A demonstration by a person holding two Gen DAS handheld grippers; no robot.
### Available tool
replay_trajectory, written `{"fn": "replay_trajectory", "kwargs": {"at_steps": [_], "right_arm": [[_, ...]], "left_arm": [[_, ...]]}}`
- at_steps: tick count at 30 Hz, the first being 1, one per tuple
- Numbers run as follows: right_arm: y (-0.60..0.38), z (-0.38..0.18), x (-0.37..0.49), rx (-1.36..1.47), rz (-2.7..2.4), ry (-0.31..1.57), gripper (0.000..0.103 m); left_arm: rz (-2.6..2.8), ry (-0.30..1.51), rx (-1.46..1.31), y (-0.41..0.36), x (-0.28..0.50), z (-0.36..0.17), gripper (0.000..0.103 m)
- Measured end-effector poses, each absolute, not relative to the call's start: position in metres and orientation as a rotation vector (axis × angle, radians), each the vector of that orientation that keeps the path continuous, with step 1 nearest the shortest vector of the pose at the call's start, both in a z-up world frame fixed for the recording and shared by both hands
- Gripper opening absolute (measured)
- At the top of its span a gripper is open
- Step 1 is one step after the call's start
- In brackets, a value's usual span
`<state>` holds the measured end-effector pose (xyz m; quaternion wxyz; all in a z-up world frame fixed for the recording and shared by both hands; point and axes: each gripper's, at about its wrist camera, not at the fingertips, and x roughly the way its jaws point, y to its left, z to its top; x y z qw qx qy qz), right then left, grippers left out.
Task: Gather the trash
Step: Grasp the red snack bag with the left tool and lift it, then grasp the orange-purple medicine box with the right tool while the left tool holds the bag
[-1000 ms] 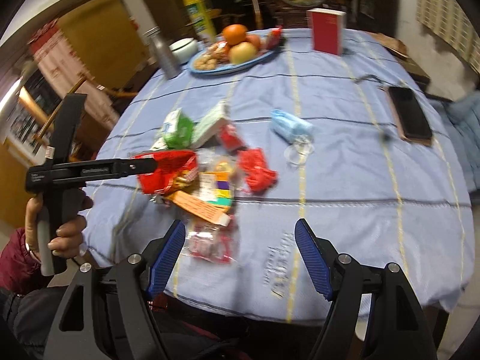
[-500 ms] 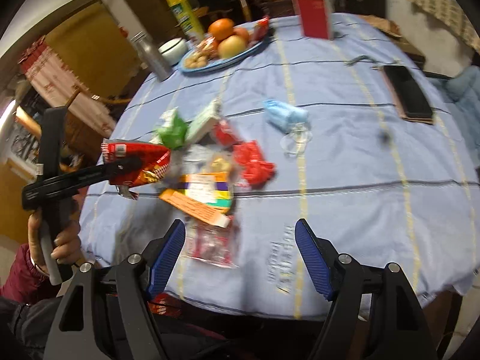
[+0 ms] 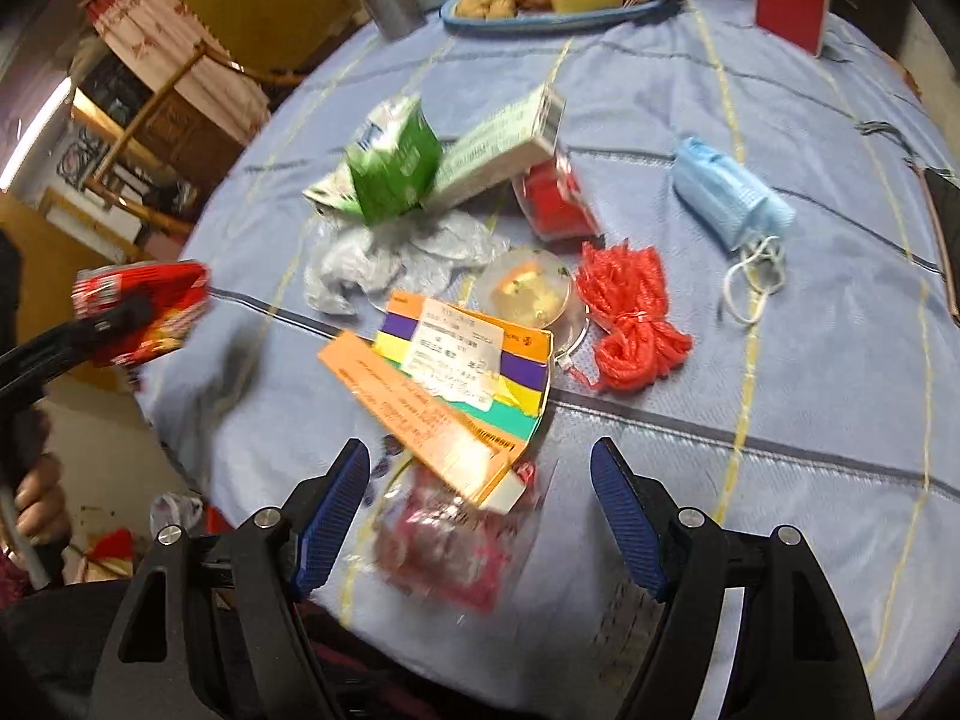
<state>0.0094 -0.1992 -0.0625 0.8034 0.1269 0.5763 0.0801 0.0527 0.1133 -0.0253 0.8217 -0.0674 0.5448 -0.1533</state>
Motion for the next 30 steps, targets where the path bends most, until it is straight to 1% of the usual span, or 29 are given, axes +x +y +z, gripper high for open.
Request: {"fn": "replay_trajectory", "kwargs": {"at_steps": [5,9,12,22,25,30], "right_arm": [[-0.198,-0.082,0.025,0.312,0.218,1.27,0.076],[-0.185,-0.089,0.034,0.285,0.274,1.272,0.076],[-0.175,-0.086,0.036,0.264,0.317,1.251,0.076],[-0.158,-0.061,0.035,0.349,0.525,1.195,0.076],[-0.145,-0.054,0.035,0.287,0.547,1.189,0.076],[-0.122,-0.052,0.035,0.054,0.473,1.159,0.077]], "left_arm": [[-0.249,1.154,-0.163,0.128,0.036,-0.021,0.03],[-0.187,1.152,-0.172,0.137,0.025,-0.017,0.03],[-0.155,1.153,-0.176,0.142,0.018,-0.015,0.03],[-0.121,1.155,-0.174,0.142,0.009,-0.013,0.03],[-0.118,1.155,-0.175,0.142,0.008,-0.013,0.03],[-0.102,1.157,-0.194,0.149,0.005,-0.015,0.03]]}}
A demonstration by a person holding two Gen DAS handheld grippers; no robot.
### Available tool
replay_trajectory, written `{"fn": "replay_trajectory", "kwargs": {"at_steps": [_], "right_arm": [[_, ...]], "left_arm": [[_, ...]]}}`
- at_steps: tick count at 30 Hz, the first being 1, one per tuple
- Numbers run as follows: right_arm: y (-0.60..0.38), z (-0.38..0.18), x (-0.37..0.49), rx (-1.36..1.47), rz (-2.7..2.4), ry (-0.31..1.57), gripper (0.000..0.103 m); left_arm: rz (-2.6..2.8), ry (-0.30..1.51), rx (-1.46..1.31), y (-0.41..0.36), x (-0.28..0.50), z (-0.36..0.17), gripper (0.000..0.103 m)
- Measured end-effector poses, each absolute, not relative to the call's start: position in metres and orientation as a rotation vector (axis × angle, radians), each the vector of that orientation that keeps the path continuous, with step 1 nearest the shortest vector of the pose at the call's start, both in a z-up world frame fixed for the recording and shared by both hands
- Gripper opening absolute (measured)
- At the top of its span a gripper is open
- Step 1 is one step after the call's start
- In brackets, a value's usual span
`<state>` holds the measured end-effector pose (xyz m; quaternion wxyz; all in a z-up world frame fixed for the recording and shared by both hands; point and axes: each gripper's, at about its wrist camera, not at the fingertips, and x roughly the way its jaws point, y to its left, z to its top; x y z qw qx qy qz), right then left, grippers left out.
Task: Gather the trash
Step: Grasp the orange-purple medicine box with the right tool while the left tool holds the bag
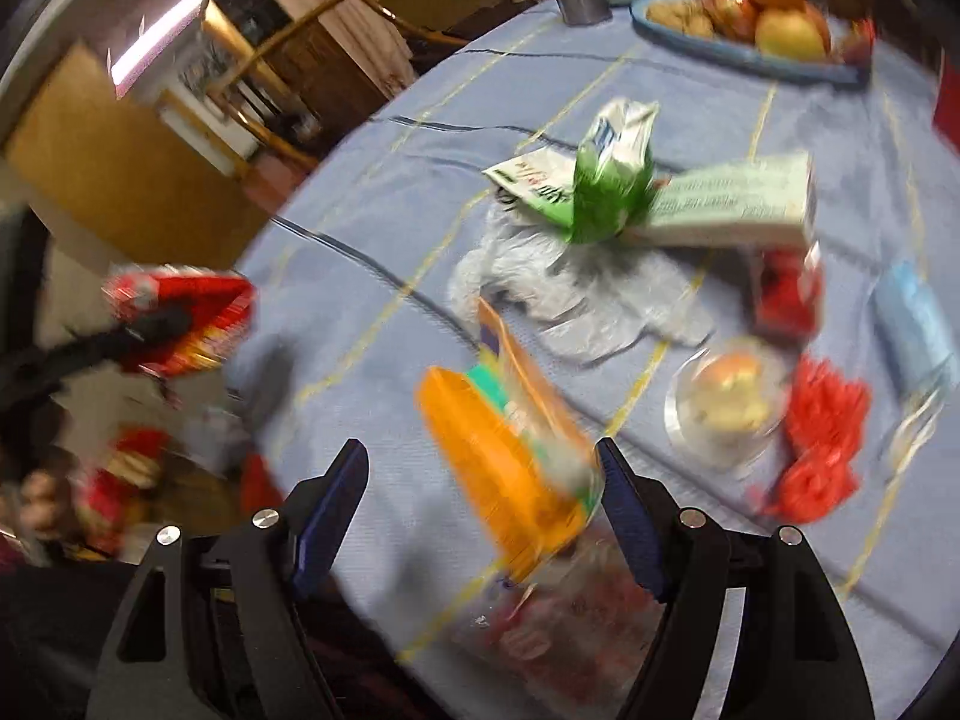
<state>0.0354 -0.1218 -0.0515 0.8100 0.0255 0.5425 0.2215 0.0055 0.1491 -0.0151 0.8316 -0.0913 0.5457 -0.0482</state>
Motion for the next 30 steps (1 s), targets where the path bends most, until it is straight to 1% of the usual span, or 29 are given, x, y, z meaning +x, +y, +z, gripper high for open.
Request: {"fn": "replay_trajectory", "kwargs": {"at_steps": [5,9,19,24,25,26,28,30], "right_arm": [[-0.123,-0.058,0.037,-0.016,0.437,1.155,0.08],[-0.135,-0.063,0.04,0.006,0.43,1.167,0.082],[-0.138,-0.087,0.045,-0.012,0.432,1.215,0.083],[-0.141,-0.089,0.044,-0.016,0.432,1.193,0.083],[-0.141,-0.088,0.044,-0.014,0.432,1.185,0.082],[-0.143,-0.087,0.043,-0.011,0.434,1.173,0.078],[-0.144,-0.084,0.043,0.003,0.444,1.17,0.068],[-0.148,-0.078,0.042,0.045,0.473,1.157,0.063]], "left_arm": [[-0.089,1.153,-0.206,0.154,0.004,-0.015,0.03],[-0.084,1.152,-0.21,0.155,0.001,-0.015,0.03],[-0.049,1.155,-0.218,0.159,-0.01,-0.015,0.03],[-0.031,1.158,-0.23,0.161,-0.016,-0.015,0.03],[-0.03,1.158,-0.23,0.161,-0.016,-0.015,0.03],[-0.029,1.158,-0.231,0.161,-0.017,-0.015,0.03],[-0.031,1.159,-0.231,0.16,-0.018,-0.015,0.03],[-0.037,1.16,-0.229,0.158,-0.018,-0.014,0.03]]}}
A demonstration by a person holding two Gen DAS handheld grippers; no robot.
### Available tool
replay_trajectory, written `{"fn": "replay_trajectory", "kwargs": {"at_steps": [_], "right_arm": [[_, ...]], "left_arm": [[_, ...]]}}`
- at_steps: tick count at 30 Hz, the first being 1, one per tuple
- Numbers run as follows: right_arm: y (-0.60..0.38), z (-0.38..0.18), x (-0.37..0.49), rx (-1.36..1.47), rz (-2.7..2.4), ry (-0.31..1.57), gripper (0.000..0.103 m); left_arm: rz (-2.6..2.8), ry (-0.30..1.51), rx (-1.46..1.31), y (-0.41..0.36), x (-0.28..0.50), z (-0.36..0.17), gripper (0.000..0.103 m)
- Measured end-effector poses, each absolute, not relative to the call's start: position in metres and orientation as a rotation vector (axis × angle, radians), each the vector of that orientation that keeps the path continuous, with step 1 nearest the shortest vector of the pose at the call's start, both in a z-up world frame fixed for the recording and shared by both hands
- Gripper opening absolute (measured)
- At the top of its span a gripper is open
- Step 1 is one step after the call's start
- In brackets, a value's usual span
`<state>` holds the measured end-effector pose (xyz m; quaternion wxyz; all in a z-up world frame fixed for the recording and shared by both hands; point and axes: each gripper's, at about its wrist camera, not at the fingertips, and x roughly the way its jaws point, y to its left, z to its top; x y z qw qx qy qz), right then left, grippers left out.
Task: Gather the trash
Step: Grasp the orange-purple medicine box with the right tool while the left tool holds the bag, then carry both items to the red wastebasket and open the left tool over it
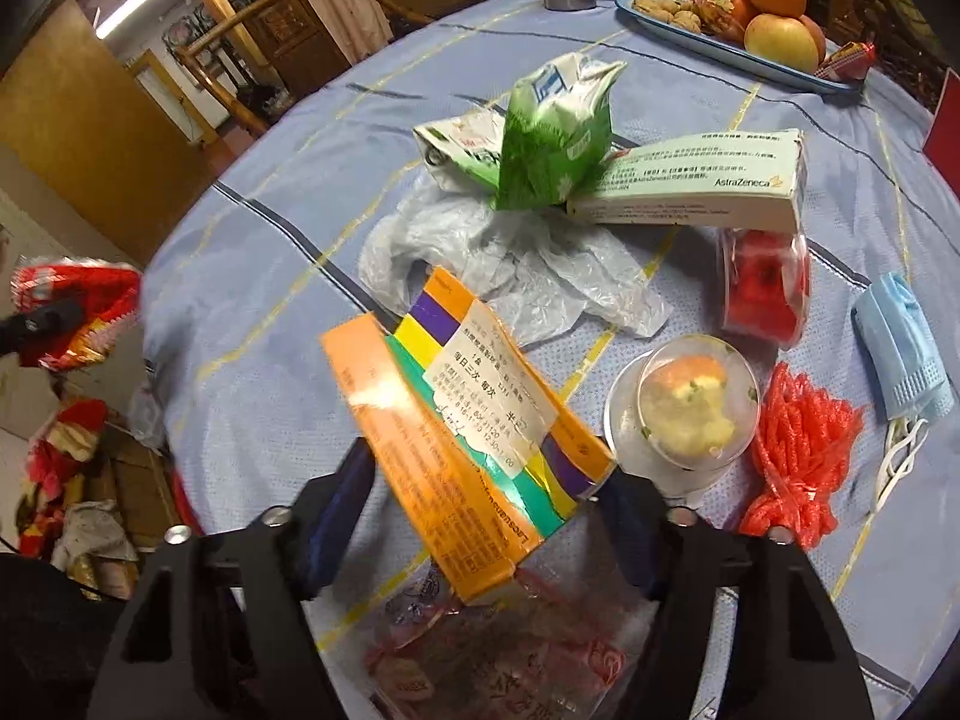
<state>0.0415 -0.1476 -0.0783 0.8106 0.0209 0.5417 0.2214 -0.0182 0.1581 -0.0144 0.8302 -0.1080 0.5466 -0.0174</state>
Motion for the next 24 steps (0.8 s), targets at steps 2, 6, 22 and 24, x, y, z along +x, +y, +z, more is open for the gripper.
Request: {"fn": "replay_trajectory", "kwargs": {"at_steps": [2,6,22,24], "right_arm": [[-0.151,-0.072,0.039,0.07,0.48,1.141,0.061],[-0.156,-0.056,0.034,0.099,0.476,1.1,0.061],[-0.17,0.011,0.001,0.144,0.501,0.957,0.061],[-0.168,0.016,-0.002,0.141,0.517,0.95,0.061]], "left_arm": [[-0.045,1.158,-0.225,0.155,-0.017,-0.014,0.03],[-0.067,1.156,-0.215,0.15,-0.015,-0.013,0.03],[-0.135,1.141,-0.192,0.123,-0.011,-0.01,0.03],[-0.127,1.139,-0.198,0.122,-0.014,-0.01,0.03]]}}
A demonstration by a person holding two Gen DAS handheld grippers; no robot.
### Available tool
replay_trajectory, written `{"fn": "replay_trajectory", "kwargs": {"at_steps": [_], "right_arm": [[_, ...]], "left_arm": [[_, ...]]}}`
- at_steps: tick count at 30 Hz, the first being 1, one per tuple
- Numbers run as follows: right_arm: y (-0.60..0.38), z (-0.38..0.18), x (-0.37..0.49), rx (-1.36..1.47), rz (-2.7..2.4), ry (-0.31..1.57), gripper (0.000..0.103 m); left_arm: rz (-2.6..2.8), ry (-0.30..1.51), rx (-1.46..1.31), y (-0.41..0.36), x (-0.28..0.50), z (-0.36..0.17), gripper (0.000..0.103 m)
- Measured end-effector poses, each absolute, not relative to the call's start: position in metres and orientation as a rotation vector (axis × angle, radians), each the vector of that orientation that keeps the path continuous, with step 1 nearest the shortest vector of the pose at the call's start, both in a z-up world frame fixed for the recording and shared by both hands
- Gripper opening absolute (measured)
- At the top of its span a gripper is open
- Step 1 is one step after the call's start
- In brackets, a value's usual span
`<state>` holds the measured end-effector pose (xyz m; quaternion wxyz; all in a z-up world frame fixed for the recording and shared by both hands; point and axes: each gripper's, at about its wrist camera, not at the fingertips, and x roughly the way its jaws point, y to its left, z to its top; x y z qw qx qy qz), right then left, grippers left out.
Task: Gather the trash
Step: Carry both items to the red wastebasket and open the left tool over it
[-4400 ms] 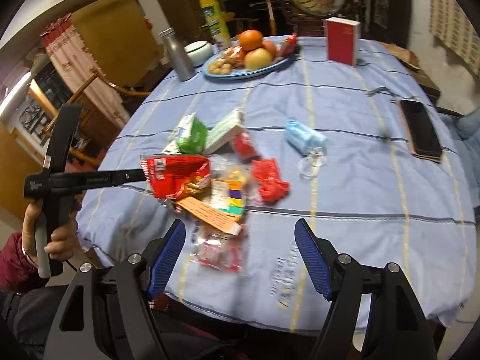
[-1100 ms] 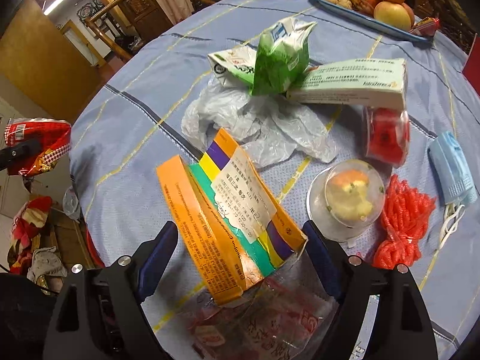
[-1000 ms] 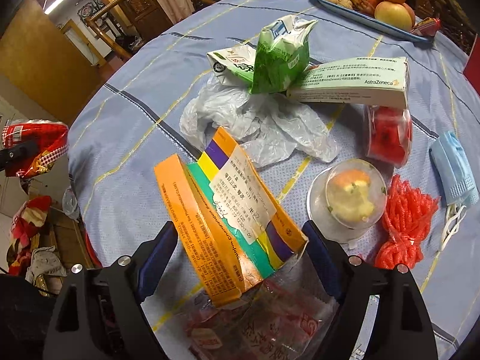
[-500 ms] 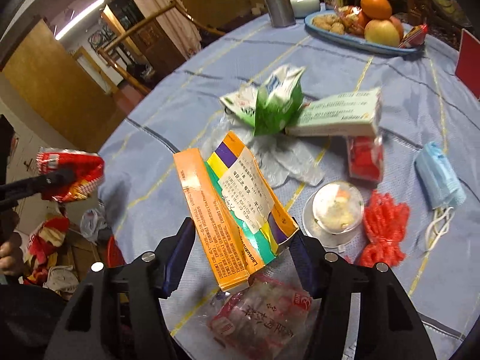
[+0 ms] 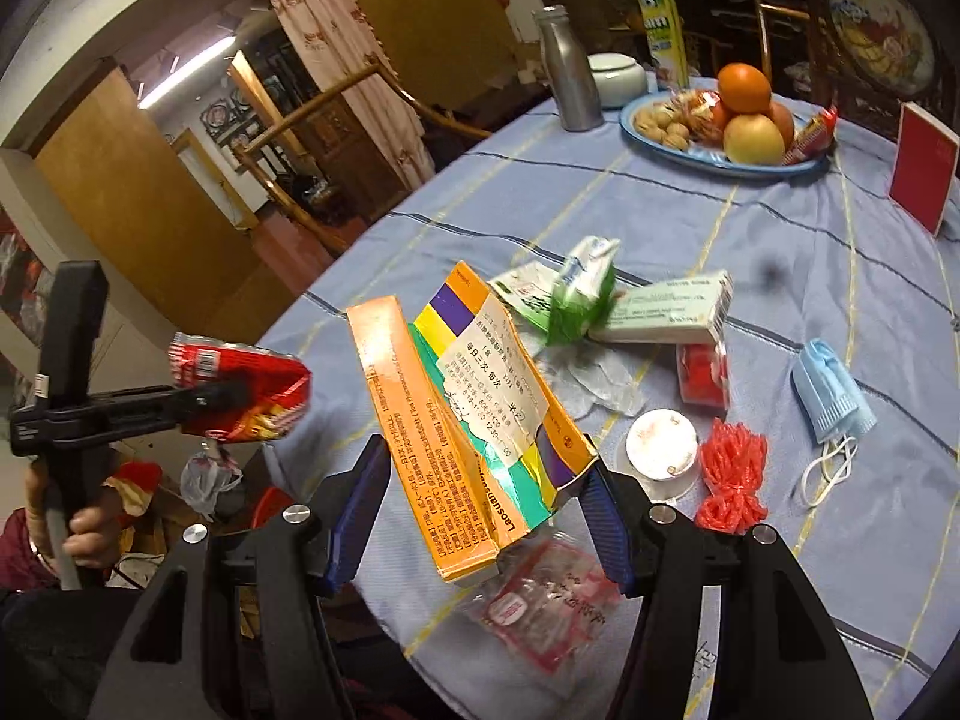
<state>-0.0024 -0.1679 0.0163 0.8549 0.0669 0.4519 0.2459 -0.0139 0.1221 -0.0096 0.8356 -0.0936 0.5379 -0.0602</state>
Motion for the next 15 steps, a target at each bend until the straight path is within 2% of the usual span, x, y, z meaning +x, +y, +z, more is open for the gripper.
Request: {"fn": "replay_trajectory", "kwargs": {"at_steps": [15], "right_arm": [[-0.121,0.027,-0.004,0.048,0.748,0.961,0.061]], "left_arm": [[0.083,1.109,-0.327,0.162,-0.071,-0.008,0.03]]}}
